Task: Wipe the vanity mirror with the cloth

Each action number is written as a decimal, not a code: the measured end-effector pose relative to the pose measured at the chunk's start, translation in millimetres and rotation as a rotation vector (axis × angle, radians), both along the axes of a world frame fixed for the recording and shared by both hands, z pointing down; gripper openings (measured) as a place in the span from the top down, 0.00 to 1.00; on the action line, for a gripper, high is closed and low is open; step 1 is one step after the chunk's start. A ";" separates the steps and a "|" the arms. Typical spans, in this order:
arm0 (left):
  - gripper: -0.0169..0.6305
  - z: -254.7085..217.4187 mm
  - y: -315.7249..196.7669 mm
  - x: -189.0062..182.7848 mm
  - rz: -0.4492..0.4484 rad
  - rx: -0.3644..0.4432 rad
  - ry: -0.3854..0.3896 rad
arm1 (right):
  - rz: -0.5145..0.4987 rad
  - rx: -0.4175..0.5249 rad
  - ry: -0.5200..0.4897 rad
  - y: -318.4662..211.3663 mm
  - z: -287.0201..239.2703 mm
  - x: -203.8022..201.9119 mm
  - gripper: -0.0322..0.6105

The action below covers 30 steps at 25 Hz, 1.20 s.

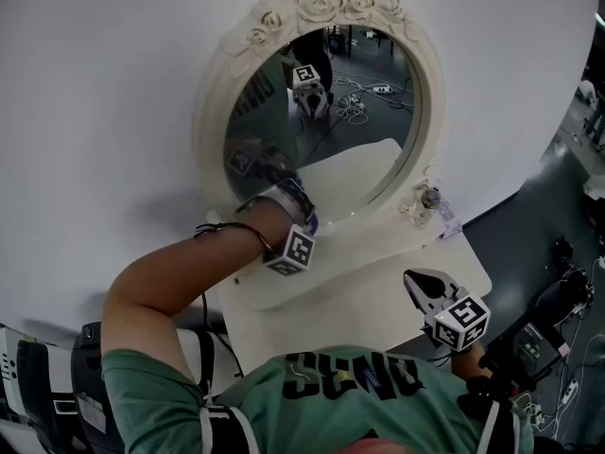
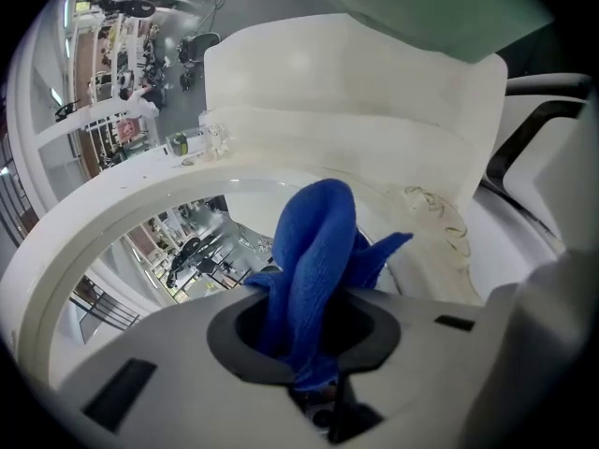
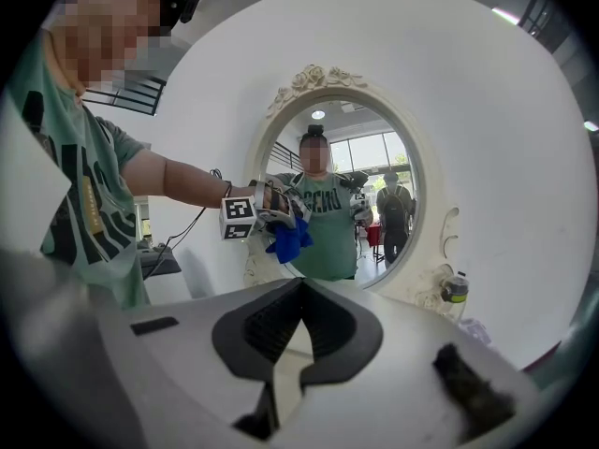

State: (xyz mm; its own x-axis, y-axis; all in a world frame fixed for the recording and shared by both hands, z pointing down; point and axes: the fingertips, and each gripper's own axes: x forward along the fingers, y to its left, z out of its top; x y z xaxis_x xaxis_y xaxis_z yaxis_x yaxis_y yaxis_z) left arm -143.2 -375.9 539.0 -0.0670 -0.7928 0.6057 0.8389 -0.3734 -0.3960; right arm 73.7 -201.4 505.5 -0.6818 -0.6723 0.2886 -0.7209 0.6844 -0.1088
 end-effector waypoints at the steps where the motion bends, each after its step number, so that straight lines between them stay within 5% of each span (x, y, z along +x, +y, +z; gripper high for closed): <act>1: 0.84 3.4 -3.8 10.9 0.011 -0.007 0.001 | 0.010 -0.004 0.000 -0.1 2.0 6.2 0.94; 17: 0.84 55.9 -77.8 216.2 0.183 -0.052 0.038 | 0.211 -0.064 -0.004 1.0 32.9 120.6 0.94; 24: 0.84 59.4 -92.9 258.9 0.230 -0.012 0.063 | 0.241 -0.065 -0.004 5.7 34.4 132.6 0.94; 30: 0.84 54.8 -88.3 258.9 0.259 0.012 0.088 | 0.213 -0.047 0.001 9.8 23.3 117.4 0.94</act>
